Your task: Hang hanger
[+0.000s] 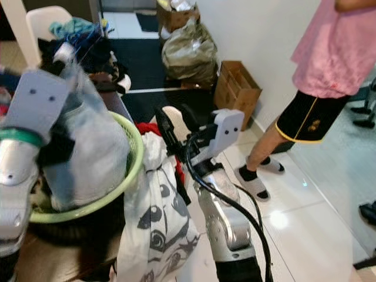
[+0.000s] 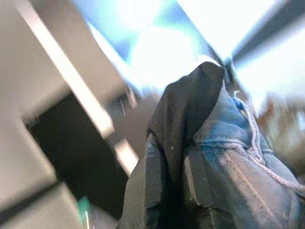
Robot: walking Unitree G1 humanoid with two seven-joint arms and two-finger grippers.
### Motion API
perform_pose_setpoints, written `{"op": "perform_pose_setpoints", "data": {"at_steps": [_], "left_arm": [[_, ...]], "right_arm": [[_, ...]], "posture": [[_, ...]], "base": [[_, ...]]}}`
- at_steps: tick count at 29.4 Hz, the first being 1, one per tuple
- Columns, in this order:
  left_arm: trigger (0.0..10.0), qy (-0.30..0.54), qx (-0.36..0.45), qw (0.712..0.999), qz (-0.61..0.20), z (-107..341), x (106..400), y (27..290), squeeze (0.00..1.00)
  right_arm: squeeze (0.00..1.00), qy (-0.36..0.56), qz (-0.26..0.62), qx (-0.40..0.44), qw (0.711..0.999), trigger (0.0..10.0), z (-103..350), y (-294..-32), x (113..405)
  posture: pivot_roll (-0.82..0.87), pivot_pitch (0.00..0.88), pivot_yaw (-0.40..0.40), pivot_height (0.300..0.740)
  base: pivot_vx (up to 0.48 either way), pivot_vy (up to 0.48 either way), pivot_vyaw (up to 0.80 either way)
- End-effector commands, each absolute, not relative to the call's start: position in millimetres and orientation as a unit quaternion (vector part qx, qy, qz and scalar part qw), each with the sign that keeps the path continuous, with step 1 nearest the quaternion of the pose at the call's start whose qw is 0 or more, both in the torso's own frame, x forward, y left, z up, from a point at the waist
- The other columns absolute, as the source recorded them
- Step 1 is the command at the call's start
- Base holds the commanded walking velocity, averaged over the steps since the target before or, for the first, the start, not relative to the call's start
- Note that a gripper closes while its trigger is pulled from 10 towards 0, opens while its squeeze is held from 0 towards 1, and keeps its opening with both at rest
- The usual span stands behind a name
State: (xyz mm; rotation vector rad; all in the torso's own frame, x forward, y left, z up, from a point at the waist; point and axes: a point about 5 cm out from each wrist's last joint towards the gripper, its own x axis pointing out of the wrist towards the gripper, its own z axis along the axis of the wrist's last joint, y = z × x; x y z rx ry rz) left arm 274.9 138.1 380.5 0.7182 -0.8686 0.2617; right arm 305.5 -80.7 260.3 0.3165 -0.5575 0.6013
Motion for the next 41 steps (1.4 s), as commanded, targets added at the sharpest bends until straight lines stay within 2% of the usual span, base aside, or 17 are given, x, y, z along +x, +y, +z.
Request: {"op": "perform_pose_setpoints", "data": {"at_steps": [1, 5, 7, 9, 13, 14, 18, 21, 23, 27, 28, 29, 30, 31, 32, 40, 41], "left_arm": [[10.0, -0.494, 0.317, 0.802, 0.113, 405, 259, 125, 0.00], [10.0, -0.513, 0.262, 0.814, 0.073, 419, 256, 120, 0.00], [10.0, -0.490, 0.102, 0.860, -0.094, 428, 257, 107, 0.00], [10.0, -0.486, 0.026, 0.855, -0.178, 429, 251, 99, 0.00], [10.0, -0.498, 0.020, 0.847, -0.186, 433, 249, 97, 0.00], [10.0, -0.511, 0.077, 0.842, -0.155, 436, 253, 96, 0.00], [10.0, -0.411, 0.182, 0.890, -0.075, 410, 308, 118, 0.00], [10.0, -0.370, 0.207, 0.905, -0.026, 395, 313, 130, 0.00], [10.0, -0.253, 0.241, 0.931, 0.108, 359, 322, 168, 0.00], [10.0, -0.189, 0.249, 0.937, 0.154, 339, 320, 193, 0.00], [10.0, -0.182, 0.254, 0.937, 0.155, 335, 317, 198, 0.10], [10.0, -0.182, 0.254, 0.937, 0.155, 335, 317, 198, 0.10], [10.0, -0.184, 0.277, 0.929, 0.163, 332, 312, 203, 0.77], [10.0, -0.184, 0.277, 0.929, 0.163, 332, 312, 203, 0.77], [10.0, -0.176, 0.287, 0.929, 0.151, 325, 308, 204, 1.00], [10.0, -0.151, 0.239, 0.955, 0.084, 305, 303, 194, 1.00], [10.0, -0.202, 0.219, 0.951, 0.086, 311, 291, 186, 1.00]], "right_arm": [[0.00, -0.262, 0.287, 0.154, 0.908, 10.0, 258, -82, 306], [0.00, -0.258, 0.281, 0.153, 0.912, 10.0, 256, -83, 306], [0.00, -0.252, 0.253, 0.144, 0.923, 10.0, 251, -90, 307], [0.00, -0.251, 0.229, 0.138, 0.930, 10.0, 249, -97, 308], [0.00, -0.251, 0.223, 0.137, 0.932, 10.0, 248, -99, 308], [0.00, -0.251, 0.220, 0.136, 0.933, 10.0, 247, -101, 308], [0.00, -0.251, 0.216, 0.128, 0.935, 10.0, 247, -101, 307], [0.00, -0.251, 0.213, 0.128, 0.936, 10.0, 247, -102, 307], [0.00, -0.246, 0.209, 0.125, 0.938, 10.0, 244, -105, 306], [0.00, -0.243, 0.210, 0.123, 0.939, 10.0, 243, -105, 307], [0.00, -0.242, 0.212, 0.122, 0.939, 10.0, 243, -105, 307], [0.00, -0.242, 0.212, 0.122, 0.939, 10.0, 243, -105, 307], [0.00, -0.241, 0.215, 0.121, 0.939, 10.0, 244, -104, 308], [0.00, -0.241, 0.215, 0.121, 0.939, 10.0, 244, -104, 308], [0.00, -0.240, 0.218, 0.122, 0.938, 10.0, 244, -102, 309], [0.00, -0.237, 0.227, 0.122, 0.937, 10.0, 243, -98, 310], [0.00, -0.233, 0.232, 0.121, 0.937, 10.0, 242, -97, 311]], "posture": [[0.01, 0.114, -0.004, 0.740], [0.00, 0.112, 0.001, 0.740], [-0.02, 0.116, 0.017, 0.740], [-0.02, 0.105, 0.025, 0.740], [-0.02, 0.102, 0.030, 0.740], [-0.03, 0.098, 0.035, 0.740], [-0.04, 0.101, 0.039, 0.740], [-0.04, 0.105, 0.034, 0.740], [-0.03, 0.107, 0.025, 0.740], [-0.02, 0.109, 0.019, 0.740], [-0.02, 0.112, 0.012, 0.740], [-0.02, 0.112, 0.012, 0.740], [-0.01, 0.113, 0.007, 0.740], [-0.01, 0.113, 0.007, 0.740], [0.00, 0.114, 0.000, 0.740], [0.00, 0.118, -0.008, 0.740], [0.02, 0.119, -0.014, 0.740]], "base": [[0.000, 0.000, 0.00], [0.000, 0.000, 0.00], [0.000, 0.000, 0.00], [0.000, 0.000, 0.00], [0.000, 0.000, 0.00], [0.000, 0.000, 0.00], [0.000, 0.000, 0.00], [0.000, 0.000, 0.00], [0.000, 0.000, 0.00], [0.000, 0.000, 0.00], [0.000, 0.000, 0.00], [0.000, 0.000, 0.00], [0.000, 0.000, 0.00], [0.000, 0.000, 0.00], [0.000, 0.000, 0.00], [0.000, 0.000, 0.00], [0.000, 0.000, 0.00]]}}
